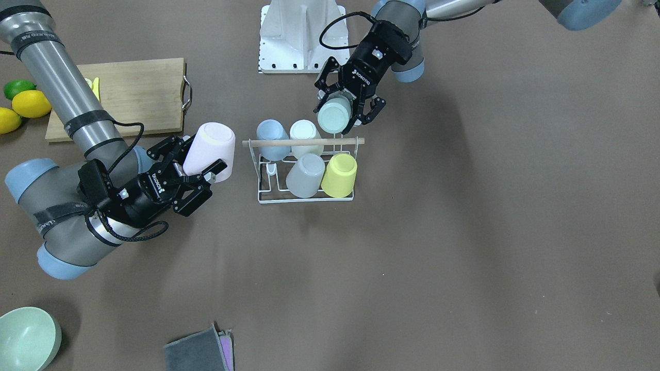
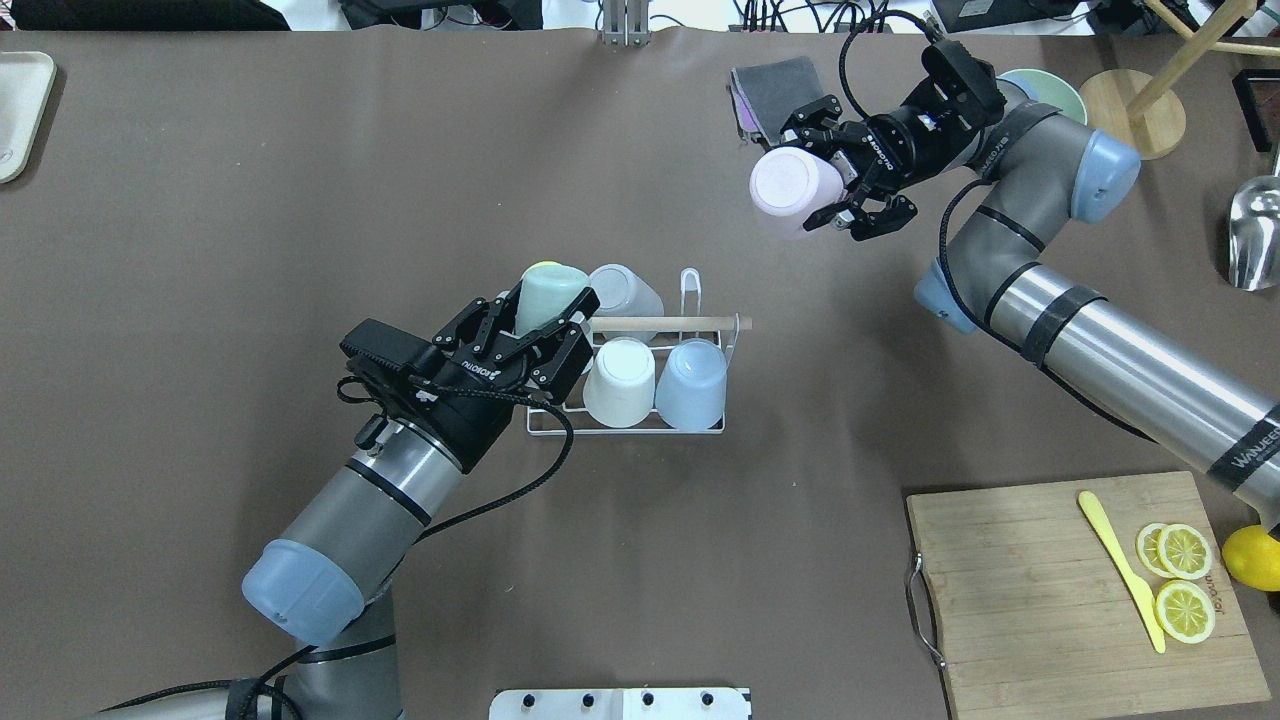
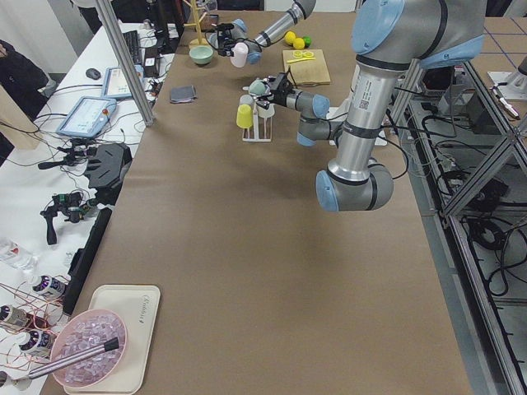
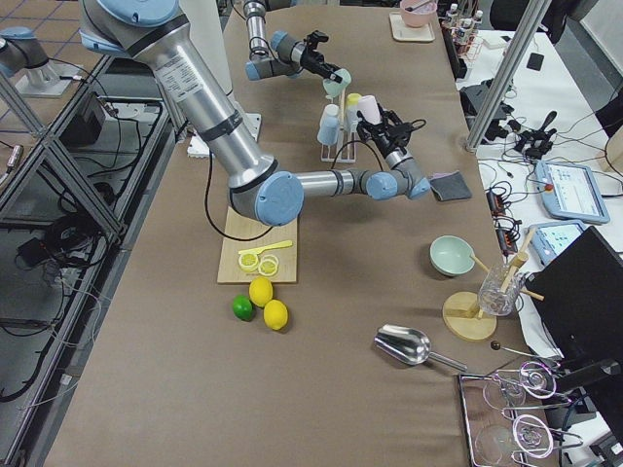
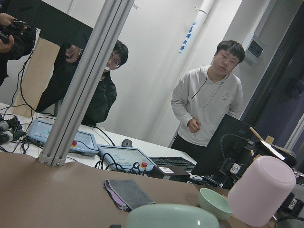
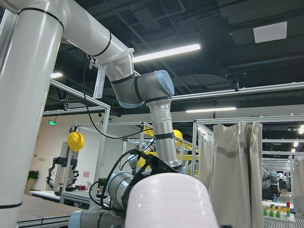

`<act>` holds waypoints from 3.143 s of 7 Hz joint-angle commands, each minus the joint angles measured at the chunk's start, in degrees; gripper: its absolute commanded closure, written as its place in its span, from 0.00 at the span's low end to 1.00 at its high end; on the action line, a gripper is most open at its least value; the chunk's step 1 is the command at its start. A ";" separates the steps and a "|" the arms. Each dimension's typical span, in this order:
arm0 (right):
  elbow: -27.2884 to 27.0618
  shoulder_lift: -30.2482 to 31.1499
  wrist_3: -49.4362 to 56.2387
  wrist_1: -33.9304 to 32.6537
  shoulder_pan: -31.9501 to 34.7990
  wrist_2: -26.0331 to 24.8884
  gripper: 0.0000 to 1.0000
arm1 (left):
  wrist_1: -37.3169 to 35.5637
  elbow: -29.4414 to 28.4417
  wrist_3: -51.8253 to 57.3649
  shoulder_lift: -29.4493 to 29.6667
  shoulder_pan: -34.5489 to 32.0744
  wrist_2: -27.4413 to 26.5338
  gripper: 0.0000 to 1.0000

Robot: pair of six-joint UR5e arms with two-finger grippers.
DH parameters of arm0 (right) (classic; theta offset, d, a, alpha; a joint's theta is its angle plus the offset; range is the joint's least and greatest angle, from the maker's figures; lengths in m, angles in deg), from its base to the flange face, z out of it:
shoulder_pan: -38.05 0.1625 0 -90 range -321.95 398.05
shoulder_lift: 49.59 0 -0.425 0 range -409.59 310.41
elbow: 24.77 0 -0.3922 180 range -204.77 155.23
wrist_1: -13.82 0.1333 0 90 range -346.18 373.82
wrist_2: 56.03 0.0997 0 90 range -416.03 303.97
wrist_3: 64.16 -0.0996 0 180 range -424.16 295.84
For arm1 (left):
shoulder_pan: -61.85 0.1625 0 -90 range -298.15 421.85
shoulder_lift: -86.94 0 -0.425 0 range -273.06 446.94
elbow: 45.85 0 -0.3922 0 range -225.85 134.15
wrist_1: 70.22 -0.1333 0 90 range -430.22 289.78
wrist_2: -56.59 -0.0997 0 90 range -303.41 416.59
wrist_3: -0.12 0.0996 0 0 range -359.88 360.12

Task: Place cup on cup holder

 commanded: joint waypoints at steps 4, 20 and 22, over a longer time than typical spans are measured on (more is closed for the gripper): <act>0.01 -3.11 5.63 -6.16 -2.28 -3.73 0.59 | 2.02 -3.14 0.00 -0.05 0.55 -1.82 1.00; -0.87 -2.94 7.82 -9.67 -6.68 -3.56 0.26 | -1.41 -1.65 6.77 -5.65 -23.14 5.28 0.02; -0.78 -3.12 7.74 -9.76 -6.59 -3.21 0.00 | -0.88 -3.23 6.42 -10.58 -29.22 10.10 0.02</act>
